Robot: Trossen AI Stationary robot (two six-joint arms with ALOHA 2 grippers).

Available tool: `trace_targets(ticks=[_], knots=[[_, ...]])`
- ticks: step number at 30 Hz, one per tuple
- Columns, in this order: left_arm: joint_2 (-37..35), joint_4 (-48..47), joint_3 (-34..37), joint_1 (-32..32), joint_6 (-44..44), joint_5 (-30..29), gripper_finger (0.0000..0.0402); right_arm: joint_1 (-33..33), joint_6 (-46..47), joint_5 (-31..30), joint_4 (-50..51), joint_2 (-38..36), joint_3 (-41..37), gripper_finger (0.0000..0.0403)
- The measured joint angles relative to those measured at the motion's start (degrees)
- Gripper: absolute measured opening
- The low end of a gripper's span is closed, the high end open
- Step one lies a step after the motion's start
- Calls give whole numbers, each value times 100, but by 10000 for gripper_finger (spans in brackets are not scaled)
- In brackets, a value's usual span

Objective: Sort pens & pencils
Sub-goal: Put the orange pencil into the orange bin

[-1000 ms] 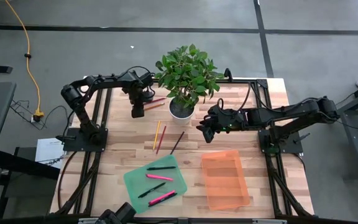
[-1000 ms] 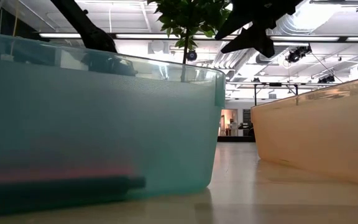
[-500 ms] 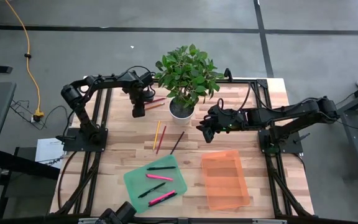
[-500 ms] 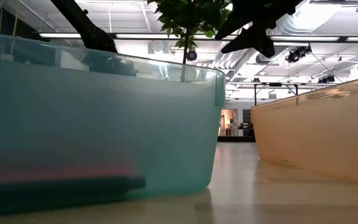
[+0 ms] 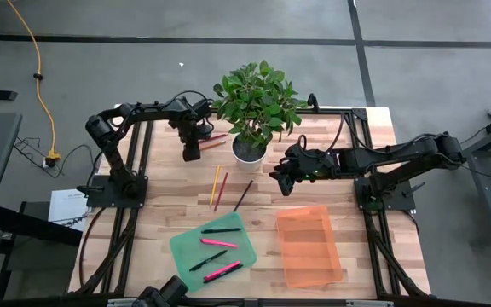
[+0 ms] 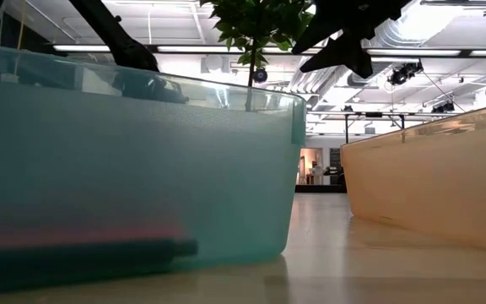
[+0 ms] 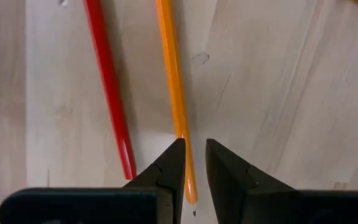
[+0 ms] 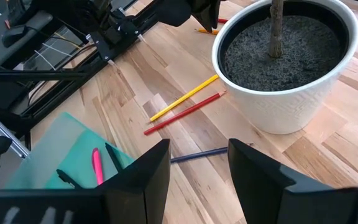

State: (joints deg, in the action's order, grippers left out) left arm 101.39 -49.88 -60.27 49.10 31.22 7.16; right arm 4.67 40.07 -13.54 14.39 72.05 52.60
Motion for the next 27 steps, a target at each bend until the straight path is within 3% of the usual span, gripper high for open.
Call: trace_targets(ticks=[27], knots=[[157,39,-6,-2,-63,33,51,111,3,-2,84,0,0,154]])
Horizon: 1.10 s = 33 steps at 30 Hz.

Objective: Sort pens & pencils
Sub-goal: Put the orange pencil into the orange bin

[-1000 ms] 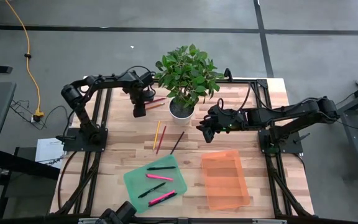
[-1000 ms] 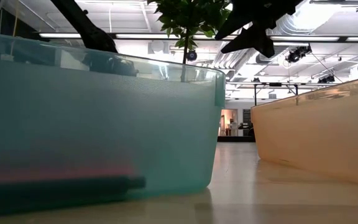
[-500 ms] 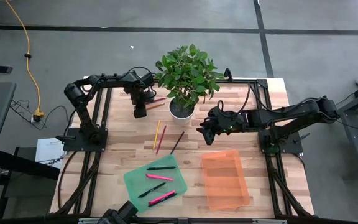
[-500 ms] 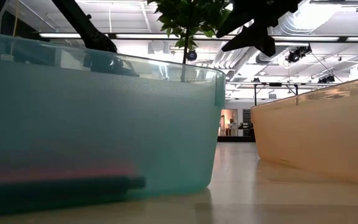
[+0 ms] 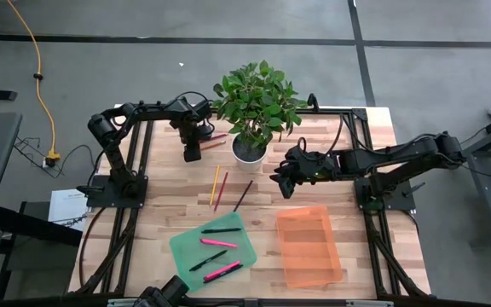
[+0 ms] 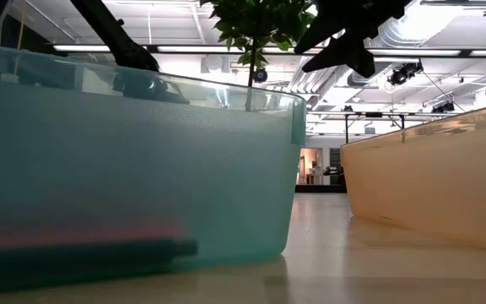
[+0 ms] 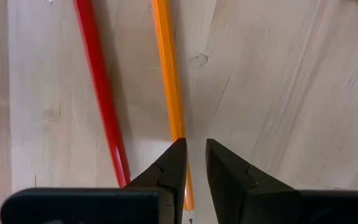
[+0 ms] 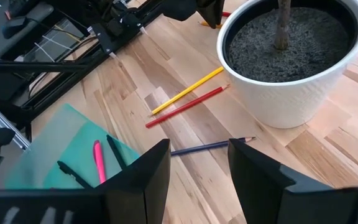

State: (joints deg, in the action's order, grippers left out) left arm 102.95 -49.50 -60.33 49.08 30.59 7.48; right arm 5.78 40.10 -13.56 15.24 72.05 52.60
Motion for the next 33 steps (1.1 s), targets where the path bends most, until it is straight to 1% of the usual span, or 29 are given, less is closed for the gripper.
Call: trace_targets(ticks=[9,16,20,23,33], knots=[[-219,97,11,2,23,-95,51,0,0,0,40,0,0,154],[-238,210,11,2,-35,-66,51,0,-3,0,44,0,0,154],[-240,309,11,2,-38,-271,51,0,-3,0,44,0,2,154],[-240,319,11,2,-31,-268,51,0,-5,0,44,0,2,154],[60,268,6,2,-39,-231,51,0,0,0,44,0,0,154]])
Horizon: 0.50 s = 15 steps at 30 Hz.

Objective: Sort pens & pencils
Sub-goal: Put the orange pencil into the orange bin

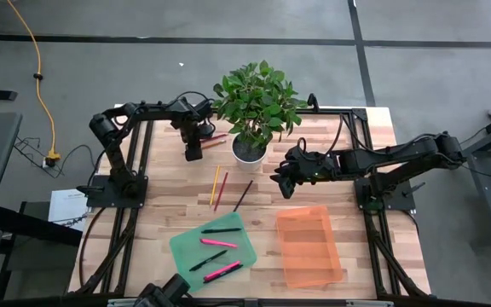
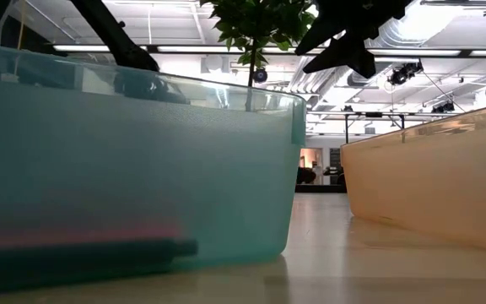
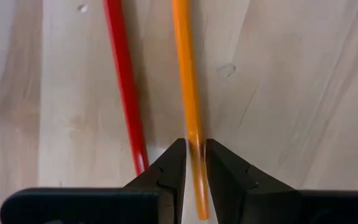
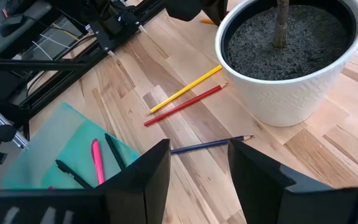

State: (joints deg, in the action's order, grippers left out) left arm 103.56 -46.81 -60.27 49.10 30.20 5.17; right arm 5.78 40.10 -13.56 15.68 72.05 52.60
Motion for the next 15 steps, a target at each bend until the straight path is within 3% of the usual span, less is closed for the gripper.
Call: trace_targets(ticks=[15], knots=[[54,13,-7,0,73,-11,51,0,15,0,2,0,2,154]])
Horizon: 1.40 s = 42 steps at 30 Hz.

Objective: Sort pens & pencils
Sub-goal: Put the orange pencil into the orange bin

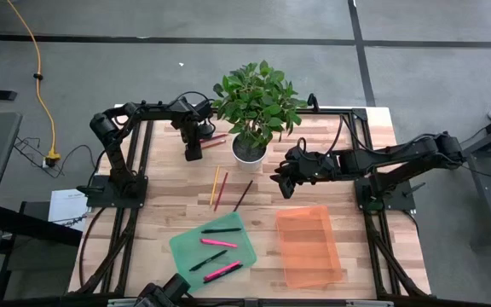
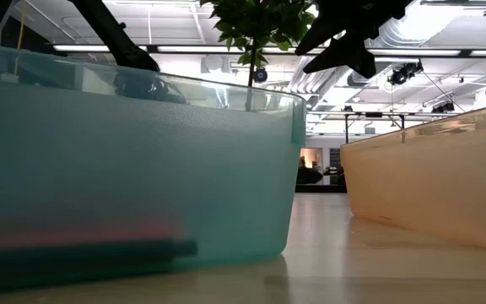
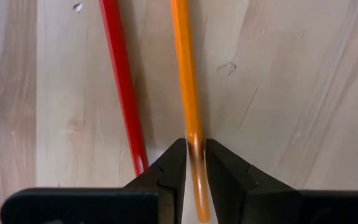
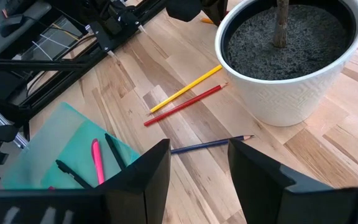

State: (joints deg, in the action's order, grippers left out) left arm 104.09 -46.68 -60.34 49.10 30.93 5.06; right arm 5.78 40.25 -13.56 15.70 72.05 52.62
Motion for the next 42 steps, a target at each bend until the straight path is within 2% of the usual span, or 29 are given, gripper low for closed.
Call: trace_targets(ticks=[9,16,21,26,42], knots=[[2,0,0,0,25,-13,49,0,0,0,0,0,0,154],[2,-11,-2,0,29,27,7,-2,1,0,0,0,-1,154],[2,-25,-2,2,32,43,17,-2,2,0,0,0,0,154],[2,-76,-4,0,30,65,4,0,-5,0,0,0,-1,154],[-182,-326,17,0,166,92,0,0,-15,0,37,0,-2,154]])
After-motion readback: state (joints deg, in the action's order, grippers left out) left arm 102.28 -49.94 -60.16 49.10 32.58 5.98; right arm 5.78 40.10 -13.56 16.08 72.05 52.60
